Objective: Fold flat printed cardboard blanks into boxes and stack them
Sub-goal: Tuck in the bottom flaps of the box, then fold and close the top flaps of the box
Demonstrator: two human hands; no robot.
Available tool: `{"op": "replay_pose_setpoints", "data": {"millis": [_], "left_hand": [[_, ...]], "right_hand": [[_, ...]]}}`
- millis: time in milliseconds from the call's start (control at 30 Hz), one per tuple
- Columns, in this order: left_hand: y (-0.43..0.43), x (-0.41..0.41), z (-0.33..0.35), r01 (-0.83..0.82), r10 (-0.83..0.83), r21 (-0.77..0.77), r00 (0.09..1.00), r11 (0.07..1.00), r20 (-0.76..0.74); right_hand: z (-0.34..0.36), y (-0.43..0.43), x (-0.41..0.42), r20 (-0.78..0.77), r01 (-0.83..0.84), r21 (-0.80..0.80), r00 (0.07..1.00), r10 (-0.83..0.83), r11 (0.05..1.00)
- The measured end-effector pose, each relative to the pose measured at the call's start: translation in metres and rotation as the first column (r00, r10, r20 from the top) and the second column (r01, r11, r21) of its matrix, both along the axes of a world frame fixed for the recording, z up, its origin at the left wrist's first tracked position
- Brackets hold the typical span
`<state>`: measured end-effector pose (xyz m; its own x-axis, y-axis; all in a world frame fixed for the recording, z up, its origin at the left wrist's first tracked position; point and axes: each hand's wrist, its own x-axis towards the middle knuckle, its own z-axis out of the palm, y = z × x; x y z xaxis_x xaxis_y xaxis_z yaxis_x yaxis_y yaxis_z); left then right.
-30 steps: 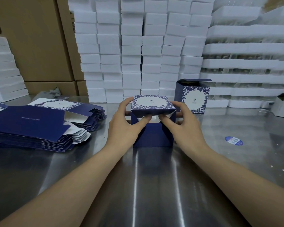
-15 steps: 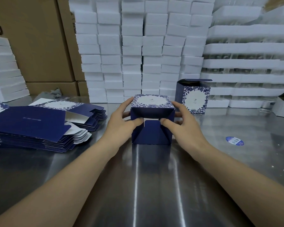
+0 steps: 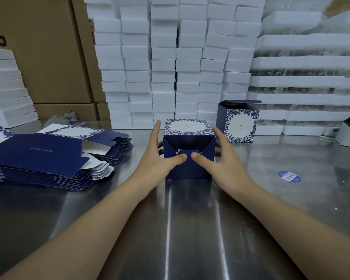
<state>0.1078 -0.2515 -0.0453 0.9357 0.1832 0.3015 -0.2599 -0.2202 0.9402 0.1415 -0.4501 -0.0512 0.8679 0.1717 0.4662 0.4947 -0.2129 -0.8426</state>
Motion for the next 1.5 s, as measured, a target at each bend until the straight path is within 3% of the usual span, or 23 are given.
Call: {"op": "replay_pose_setpoints", "data": {"millis": [167,567,767,933,1067,1233,1500], "left_hand": [[-0.001,0.002,-0.007,-0.044,0.044,0.047,0.999,0.998,-0.01],[-0.005,0.0,-0.01,-0.096,0.091,0.087,0.994,0.992,0.055],[-0.017,-0.018,0.021,0.052,-0.031,-0.223,0.995,0.973,0.098],[-0.017,-0.025,0.034,-0.038,0.103,-0.351,0.98,0.936,0.168],[-0.016,-0.026,0.038,-0.017,0.097,-0.421,0.981,0.907,0.169],[-0.018,-0.02,0.029,-0.038,0.092,-0.281,0.979,0.959,0.182],[-0.018,-0.018,0.023,-0.226,0.259,-0.145,0.926,0.963,0.274]], "right_hand": [[-0.004,0.001,0.003,0.06,0.047,-0.086,0.997,-0.042,0.995],[-0.001,0.002,0.002,0.077,0.045,-0.087,0.996,-0.038,0.995],[0.013,0.003,-0.013,-0.026,-0.001,0.194,1.0,0.006,0.981],[0.011,0.001,-0.007,0.157,-0.004,0.17,0.987,-0.024,0.985],[0.006,0.002,0.002,0.21,-0.011,0.185,0.977,-0.029,0.983],[0.006,0.006,-0.001,0.172,-0.046,0.148,0.985,0.02,0.988],[0.017,0.007,-0.022,-0.087,-0.02,0.109,0.996,0.029,0.994]]}}
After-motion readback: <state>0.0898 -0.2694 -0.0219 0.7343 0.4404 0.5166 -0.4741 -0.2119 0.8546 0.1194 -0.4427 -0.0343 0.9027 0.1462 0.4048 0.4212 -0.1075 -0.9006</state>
